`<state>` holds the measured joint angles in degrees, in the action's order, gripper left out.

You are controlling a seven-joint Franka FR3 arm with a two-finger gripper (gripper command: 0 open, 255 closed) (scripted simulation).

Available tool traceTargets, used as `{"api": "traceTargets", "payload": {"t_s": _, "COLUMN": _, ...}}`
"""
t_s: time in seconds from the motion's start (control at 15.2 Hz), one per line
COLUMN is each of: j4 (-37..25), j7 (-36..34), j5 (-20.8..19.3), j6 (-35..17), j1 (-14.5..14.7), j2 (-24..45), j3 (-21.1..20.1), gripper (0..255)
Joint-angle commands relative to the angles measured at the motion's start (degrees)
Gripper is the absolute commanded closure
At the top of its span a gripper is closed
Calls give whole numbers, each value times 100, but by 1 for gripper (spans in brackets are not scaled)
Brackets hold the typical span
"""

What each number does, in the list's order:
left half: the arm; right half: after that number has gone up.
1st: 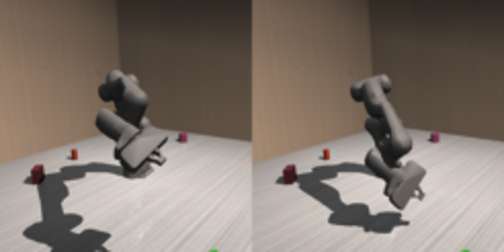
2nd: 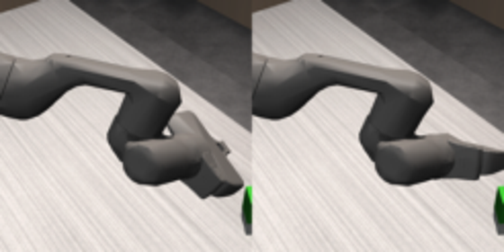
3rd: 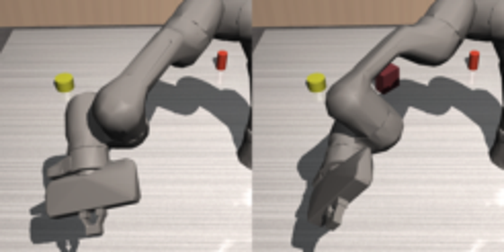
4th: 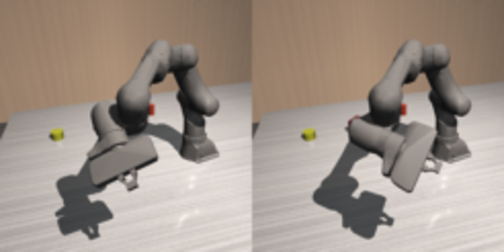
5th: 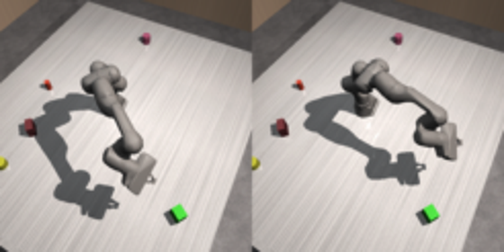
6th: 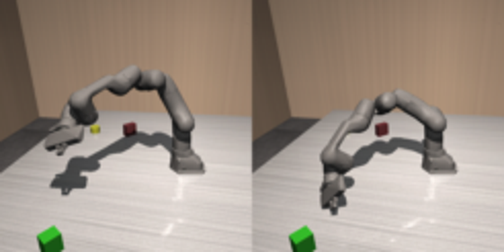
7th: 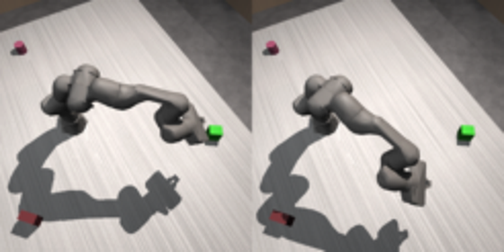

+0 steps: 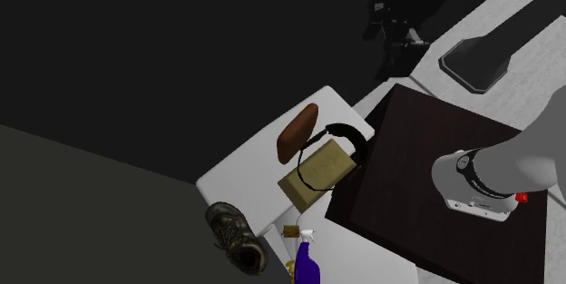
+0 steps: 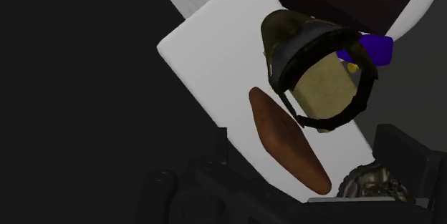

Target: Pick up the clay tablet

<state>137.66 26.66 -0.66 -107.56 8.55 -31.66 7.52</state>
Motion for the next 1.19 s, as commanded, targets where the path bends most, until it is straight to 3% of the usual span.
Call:
{"api": "traceTargets", "payload": {"t_s": 0.0, "j4": -65, "j7": 520, "j5": 32, "j6": -337, "j1": 201, "j2": 418, "j3": 80, "gripper": 0}}
{"api": "traceTargets", "payload": {"t_s": 0.86, "j4": -479, "j7": 3601, "j5": 511, "j6": -1944, "j1": 1265, "j2": 2648, "j3": 54, "gripper": 0}}
{"api": "traceTargets", "payload": {"t_s": 1.12, "j4": -378, "j7": 3669, "j5": 555, "j6": -2191, "j1": 1272, "j2": 2800, "j3": 47, "gripper": 0}}
